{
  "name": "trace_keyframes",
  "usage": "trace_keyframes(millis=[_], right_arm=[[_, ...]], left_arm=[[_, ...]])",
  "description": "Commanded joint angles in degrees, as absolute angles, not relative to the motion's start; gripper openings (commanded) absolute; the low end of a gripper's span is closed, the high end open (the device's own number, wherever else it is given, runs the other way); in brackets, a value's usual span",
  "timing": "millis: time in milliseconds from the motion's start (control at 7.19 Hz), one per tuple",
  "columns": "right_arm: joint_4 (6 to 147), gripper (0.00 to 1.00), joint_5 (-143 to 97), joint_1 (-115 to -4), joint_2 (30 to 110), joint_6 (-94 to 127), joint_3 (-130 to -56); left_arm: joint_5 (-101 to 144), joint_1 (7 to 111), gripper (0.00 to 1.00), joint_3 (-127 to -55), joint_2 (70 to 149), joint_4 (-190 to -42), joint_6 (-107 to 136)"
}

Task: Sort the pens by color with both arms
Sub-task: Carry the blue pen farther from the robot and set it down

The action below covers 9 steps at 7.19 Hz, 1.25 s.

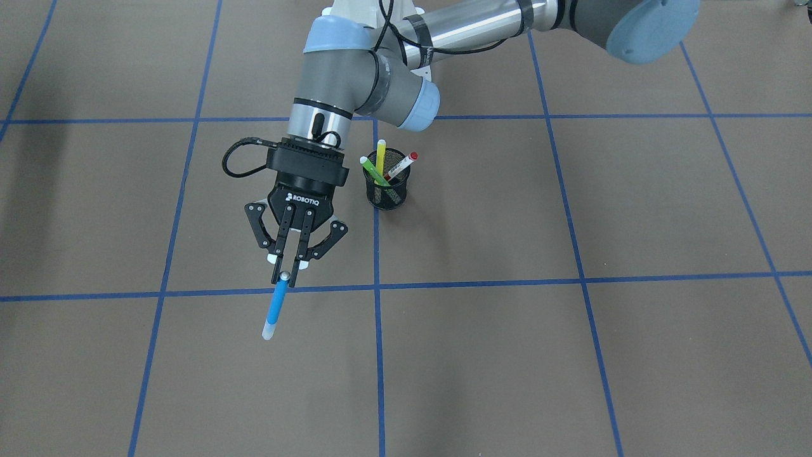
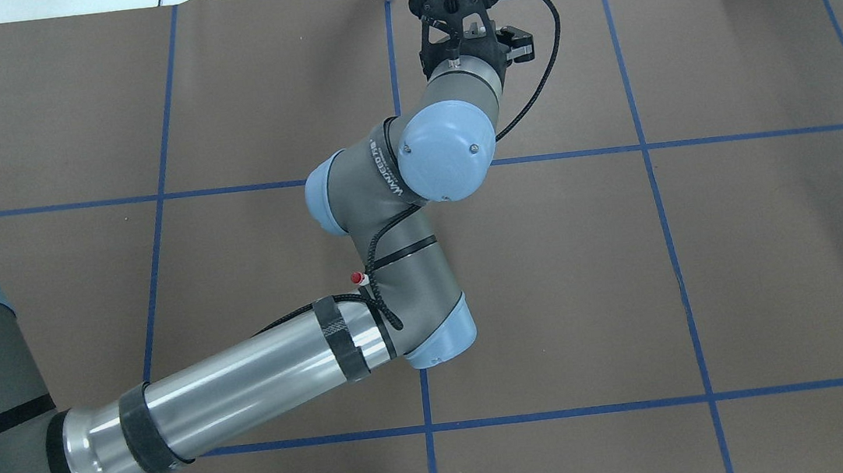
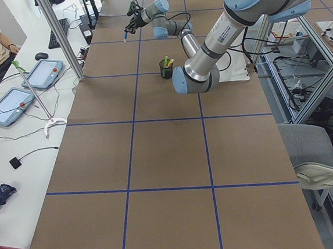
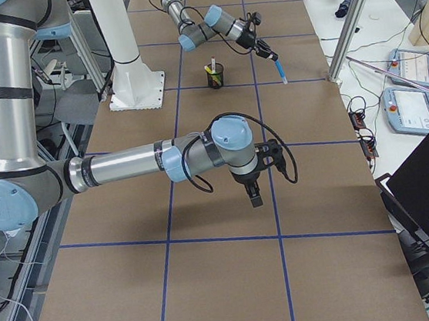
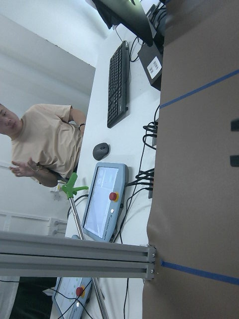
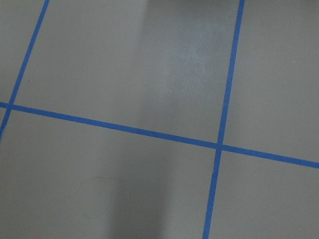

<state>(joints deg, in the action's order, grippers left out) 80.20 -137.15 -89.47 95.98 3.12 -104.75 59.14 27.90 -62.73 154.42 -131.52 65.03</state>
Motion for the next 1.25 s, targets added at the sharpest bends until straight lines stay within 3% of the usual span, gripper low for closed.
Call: trace_keyframes(millis=[0, 417, 835, 974, 1113], right_arm=[[80.1, 1.00, -137.3, -89.4, 95.5, 3.1, -103.3], [80.2, 1.00, -137.4, -89.4, 94.7, 3.1, -102.3], [80.1, 1.00, -137.5, -89.4, 94.7, 3.1, -102.1], [80.1, 1.00, -137.5, -89.4, 94.6, 3.1, -102.1], [80.2, 1.00, -137.5, -89.4, 94.4, 3.2, -102.0]], left_arm=[[55.0, 27.5, 0.00, -50.5, 159.4, -132.3, 65.1], [53.8, 26.9, 0.00, -37.7, 164.4, -132.7, 65.5], [53.9, 26.5, 0.00, -35.9, 165.0, -133.2, 65.5], [54.1, 26.3, 0.11, -36.4, 165.0, -133.2, 65.5], [54.3, 25.6, 0.30, -37.5, 164.9, -133.4, 65.5]])
